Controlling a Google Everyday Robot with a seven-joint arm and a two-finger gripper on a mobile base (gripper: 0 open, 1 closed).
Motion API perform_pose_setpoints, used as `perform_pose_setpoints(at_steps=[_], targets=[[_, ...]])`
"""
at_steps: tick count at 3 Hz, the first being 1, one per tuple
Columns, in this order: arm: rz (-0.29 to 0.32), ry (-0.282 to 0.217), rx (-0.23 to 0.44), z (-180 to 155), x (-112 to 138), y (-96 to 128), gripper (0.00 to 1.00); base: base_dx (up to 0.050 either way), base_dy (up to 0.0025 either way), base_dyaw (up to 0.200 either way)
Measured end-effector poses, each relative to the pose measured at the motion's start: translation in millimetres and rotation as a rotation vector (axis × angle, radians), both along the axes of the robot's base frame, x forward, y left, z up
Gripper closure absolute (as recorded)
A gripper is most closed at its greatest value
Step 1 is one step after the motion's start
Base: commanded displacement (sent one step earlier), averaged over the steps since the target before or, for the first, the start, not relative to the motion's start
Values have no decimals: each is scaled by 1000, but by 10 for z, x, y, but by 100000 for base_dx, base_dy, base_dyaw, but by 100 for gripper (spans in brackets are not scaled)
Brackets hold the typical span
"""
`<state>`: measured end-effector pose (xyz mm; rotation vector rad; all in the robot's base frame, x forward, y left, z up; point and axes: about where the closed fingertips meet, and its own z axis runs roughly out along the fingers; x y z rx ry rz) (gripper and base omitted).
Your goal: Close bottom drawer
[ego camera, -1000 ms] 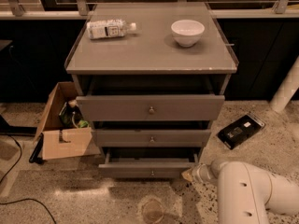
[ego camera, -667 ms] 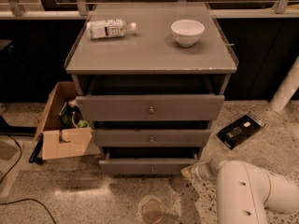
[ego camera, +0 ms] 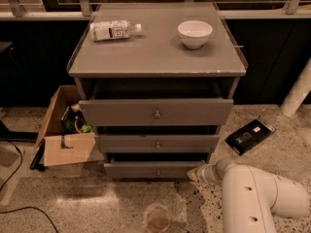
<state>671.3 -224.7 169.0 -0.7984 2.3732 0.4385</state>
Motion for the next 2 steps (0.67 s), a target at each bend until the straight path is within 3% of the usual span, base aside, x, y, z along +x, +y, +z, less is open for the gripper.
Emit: perform_pose_setpoints(at_steps=[2], targets=[[0, -2, 18, -41, -43, 16, 61, 0, 0, 0]])
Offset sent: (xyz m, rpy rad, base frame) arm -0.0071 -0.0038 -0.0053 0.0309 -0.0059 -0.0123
